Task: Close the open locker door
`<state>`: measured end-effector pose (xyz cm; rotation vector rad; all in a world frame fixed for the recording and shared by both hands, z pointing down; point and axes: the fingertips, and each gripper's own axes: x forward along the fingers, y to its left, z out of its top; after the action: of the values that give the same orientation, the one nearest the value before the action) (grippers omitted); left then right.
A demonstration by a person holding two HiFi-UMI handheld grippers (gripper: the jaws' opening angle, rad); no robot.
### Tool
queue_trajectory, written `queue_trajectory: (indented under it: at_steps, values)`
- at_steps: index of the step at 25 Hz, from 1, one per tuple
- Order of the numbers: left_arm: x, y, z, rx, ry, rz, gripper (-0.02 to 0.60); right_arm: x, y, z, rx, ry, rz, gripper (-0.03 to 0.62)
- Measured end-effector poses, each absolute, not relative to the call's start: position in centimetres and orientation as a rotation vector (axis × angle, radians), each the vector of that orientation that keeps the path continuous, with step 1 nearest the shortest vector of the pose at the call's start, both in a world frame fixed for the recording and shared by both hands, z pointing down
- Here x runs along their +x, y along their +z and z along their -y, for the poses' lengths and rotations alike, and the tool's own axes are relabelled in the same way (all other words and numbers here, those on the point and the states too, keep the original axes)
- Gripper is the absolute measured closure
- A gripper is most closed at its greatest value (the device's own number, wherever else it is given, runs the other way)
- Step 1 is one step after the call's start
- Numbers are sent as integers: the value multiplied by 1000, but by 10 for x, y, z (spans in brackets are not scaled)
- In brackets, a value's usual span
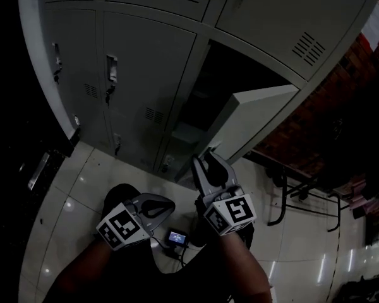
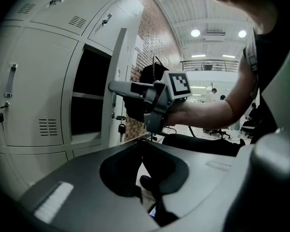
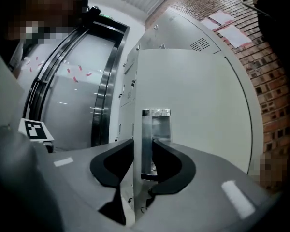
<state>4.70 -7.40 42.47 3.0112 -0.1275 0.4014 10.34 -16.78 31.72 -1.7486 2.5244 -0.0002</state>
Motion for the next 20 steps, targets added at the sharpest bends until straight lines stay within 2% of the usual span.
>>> queue_trajectory:
  at_steps: [6, 10, 20]
  values:
    - [45, 423, 75, 3011, 384, 127, 569, 101, 322, 214, -1877, -15, -2506, 467]
    - [43, 421, 76, 3008, 371, 127, 569, 99, 322, 239, -1890, -27, -2513, 497]
    - [35, 418, 79, 3003, 332, 127, 569, 110, 326, 295, -1983, -17, -2526, 495]
